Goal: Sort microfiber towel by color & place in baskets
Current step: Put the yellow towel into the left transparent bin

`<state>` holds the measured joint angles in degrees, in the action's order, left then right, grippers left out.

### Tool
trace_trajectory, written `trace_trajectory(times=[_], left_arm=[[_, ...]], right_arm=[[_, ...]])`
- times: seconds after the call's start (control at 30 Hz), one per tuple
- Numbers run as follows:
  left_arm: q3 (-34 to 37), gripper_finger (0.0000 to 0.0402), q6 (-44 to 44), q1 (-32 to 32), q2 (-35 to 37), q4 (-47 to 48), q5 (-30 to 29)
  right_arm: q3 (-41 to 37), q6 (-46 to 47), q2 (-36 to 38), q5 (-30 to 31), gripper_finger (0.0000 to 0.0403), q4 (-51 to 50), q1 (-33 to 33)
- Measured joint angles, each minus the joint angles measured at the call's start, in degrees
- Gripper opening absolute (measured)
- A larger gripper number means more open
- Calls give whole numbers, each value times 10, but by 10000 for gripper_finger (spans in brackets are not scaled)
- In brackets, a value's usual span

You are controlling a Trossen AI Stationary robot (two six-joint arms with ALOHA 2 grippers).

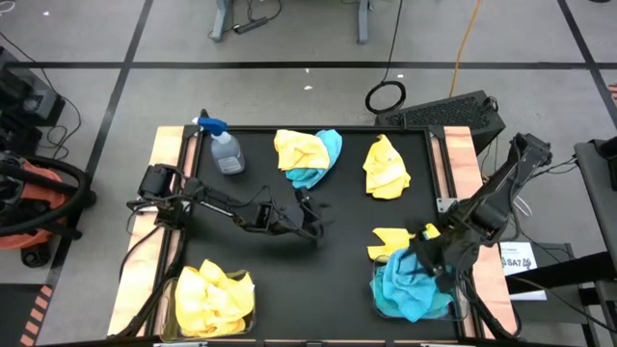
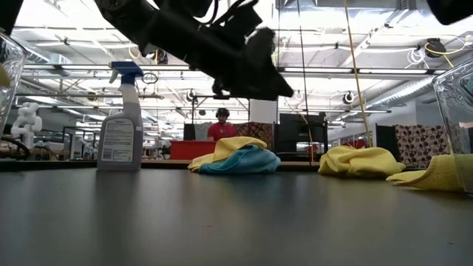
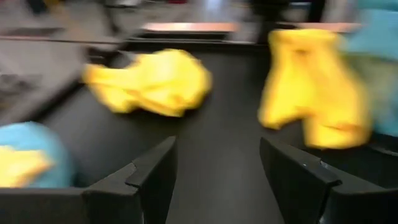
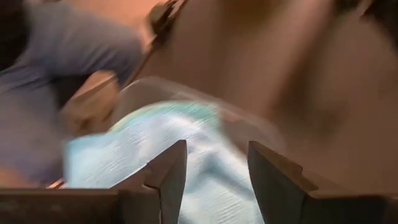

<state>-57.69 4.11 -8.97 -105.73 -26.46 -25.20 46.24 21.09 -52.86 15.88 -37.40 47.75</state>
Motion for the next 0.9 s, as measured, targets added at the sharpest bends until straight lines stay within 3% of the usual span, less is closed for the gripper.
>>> trace_trajectory(times=[0.1, 0.3, 0.6, 0.9], left_arm=[[-7, 235, -13, 15, 0, 1, -71], [-24, 235, -15, 79, 0, 39, -78], [-25, 235, 83, 178, 0, 93, -61], [-25, 235, 129, 246, 0, 106, -40]], right_arm=[[0, -17, 10, 70, 171, 13, 0], [1, -48, 18, 156, 185, 33, -19], [1, -73, 11, 206, 187, 34, -57], [1, -85, -23, 204, 187, 43, -72]])
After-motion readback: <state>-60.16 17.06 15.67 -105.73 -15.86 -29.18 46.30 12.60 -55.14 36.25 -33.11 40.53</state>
